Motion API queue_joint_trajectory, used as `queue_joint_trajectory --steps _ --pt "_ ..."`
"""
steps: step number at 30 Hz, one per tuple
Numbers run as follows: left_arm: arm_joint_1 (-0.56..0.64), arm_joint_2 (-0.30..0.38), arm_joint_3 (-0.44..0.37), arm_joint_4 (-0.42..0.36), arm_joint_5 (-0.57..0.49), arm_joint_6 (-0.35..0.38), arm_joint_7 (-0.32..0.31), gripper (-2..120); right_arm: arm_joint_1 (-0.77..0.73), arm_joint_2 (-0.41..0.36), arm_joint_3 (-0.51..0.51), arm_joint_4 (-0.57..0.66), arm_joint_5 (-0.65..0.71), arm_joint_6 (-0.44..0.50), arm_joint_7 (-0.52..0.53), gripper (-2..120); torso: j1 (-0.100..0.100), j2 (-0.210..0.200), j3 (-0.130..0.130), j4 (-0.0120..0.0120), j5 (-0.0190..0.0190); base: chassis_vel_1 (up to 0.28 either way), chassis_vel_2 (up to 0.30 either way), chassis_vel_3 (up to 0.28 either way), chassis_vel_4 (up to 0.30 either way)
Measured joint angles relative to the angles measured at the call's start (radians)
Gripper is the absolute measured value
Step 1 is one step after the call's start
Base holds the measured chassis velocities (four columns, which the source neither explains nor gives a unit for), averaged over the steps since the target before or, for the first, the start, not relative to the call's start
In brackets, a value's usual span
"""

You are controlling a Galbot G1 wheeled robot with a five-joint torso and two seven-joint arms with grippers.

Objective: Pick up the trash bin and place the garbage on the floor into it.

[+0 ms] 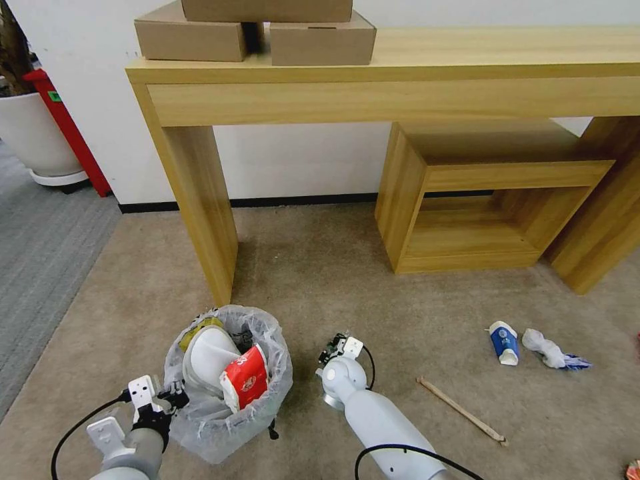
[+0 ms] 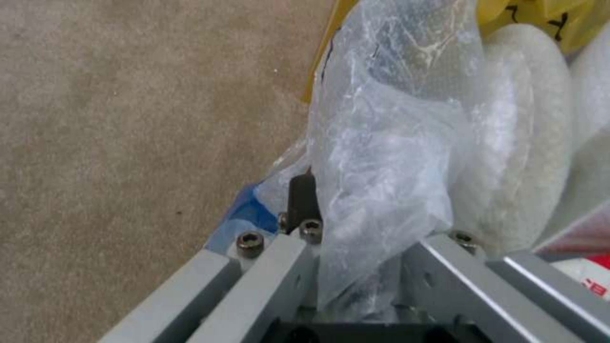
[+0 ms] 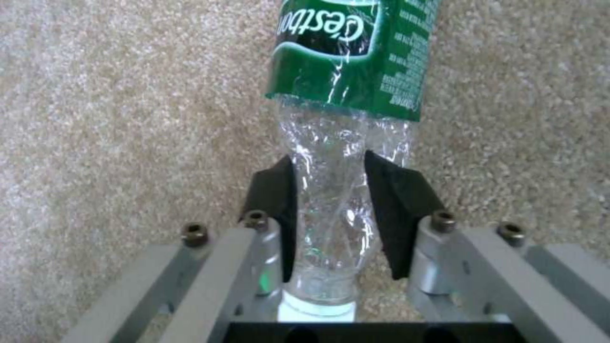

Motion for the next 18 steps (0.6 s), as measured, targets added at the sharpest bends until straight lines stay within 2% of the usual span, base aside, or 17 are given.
queue_joint_trajectory --steps 5,9,11,12,14,15,18 --pt "-0.011 0.002 0.003 0.01 -0.001 -0.001 0.001 1 -0.021 -0.029 -0.001 0.035 -0.007 -0.002 0.0 11 0.0 0.0 0.0 0.0 -0.0001 0.0 0.0 0.0 0.0" --pt "-0.024 0.009 0.003 0.022 -0.007 -0.002 0.0 1 -0.066 -0.093 0.002 0.132 -0.014 0.011 -0.022 3 0.0 0.0 0.001 -0.0008 -0.0005 0.0 0.0 0.0 0.0" --pt "-0.032 0.01 0.004 0.03 -0.009 -0.001 -0.001 1 -0.096 -0.141 0.012 0.225 -0.018 0.045 -0.075 0 0.0 0.0 0.001 -0.0009 -0.0008 0.0 0.0 0.0 0.0" --pt "-0.032 0.01 0.004 0.03 -0.009 -0.001 -0.001 1 -0.096 -0.141 0.012 0.225 -0.018 0.045 -0.075 0 0.0 0.0 0.001 -0.0009 -0.0008 0.0 0.0 0.0 0.0" --pt "-0.042 0.009 0.005 0.038 -0.009 -0.002 -0.001 1 -0.132 -0.196 0.023 0.325 -0.025 0.095 -0.15 0 0.0 0.0 0.001 -0.0007 -0.0005 0.0 0.0 0.0 0.0" --pt "-0.042 0.009 0.005 0.038 -0.009 -0.002 -0.001 1 -0.132 -0.196 0.023 0.325 -0.025 0.095 -0.15 0 0.0 0.0 0.001 -0.0007 -0.0005 0.0 0.0 0.0 0.0" --pt "-0.052 0.0 0.011 0.048 -0.006 -0.002 -0.001 1 -0.185 -0.289 0.039 0.497 -0.049 0.18 -0.284 0 0.0 0.0 0.0 -0.0006 -0.0006 0.0 0.0 0.0 0.0"
